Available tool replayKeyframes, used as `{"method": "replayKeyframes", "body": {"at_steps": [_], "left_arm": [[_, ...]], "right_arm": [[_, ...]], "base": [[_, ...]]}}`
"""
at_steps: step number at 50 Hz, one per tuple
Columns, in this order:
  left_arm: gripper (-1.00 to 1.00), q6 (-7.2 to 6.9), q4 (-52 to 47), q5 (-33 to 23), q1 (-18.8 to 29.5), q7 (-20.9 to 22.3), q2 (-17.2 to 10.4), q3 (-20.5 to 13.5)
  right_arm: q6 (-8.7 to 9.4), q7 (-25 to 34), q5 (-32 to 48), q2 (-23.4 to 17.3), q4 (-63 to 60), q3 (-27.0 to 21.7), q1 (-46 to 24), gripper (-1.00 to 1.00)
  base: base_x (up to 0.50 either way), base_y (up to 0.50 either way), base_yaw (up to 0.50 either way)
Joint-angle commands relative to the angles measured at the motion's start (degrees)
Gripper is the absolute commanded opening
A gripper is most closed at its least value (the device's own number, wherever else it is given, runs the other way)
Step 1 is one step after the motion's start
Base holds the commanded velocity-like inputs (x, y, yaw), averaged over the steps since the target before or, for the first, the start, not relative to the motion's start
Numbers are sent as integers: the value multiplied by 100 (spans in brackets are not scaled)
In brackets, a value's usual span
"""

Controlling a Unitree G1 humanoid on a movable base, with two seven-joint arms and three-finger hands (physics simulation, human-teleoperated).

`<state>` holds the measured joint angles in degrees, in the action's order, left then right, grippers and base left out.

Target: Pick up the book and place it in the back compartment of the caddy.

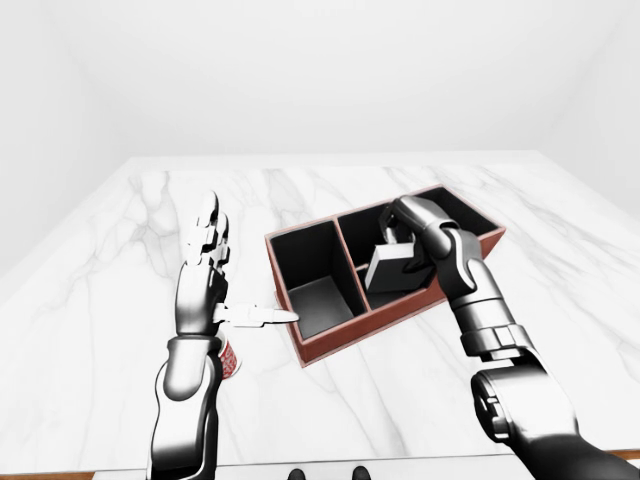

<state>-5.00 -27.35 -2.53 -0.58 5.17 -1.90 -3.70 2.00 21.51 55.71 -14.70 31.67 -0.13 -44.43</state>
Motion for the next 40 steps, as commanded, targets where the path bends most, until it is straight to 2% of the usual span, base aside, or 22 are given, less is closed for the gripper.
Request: {"method": "replayKeyframes", "body": {"at_steps": [1, 14, 23, 40], "left_arm": [[100, 0, 12, -5, -1, -2, 3, 4], [100, 0, 52, -8, -19, -4, 5, 9], [100, 0, 107, -16, -42, -4, 10, 17], [100, 0, 41, -25, -48, -1, 12, 27]], "right_arm": [[-120, -135, 26, 14, 26, -56, -37, -100], [-272, -431, 26, 12, 353, -32, -80, -100], [-246, -411, 37, -4, 264, -39, -43, -100], [-360, -701, 111, -30, 526, -16, -115, -100]], "base": [[0, 0, 0], [0, 0, 0], [0, 0, 0], [0, 0, 0]]}}
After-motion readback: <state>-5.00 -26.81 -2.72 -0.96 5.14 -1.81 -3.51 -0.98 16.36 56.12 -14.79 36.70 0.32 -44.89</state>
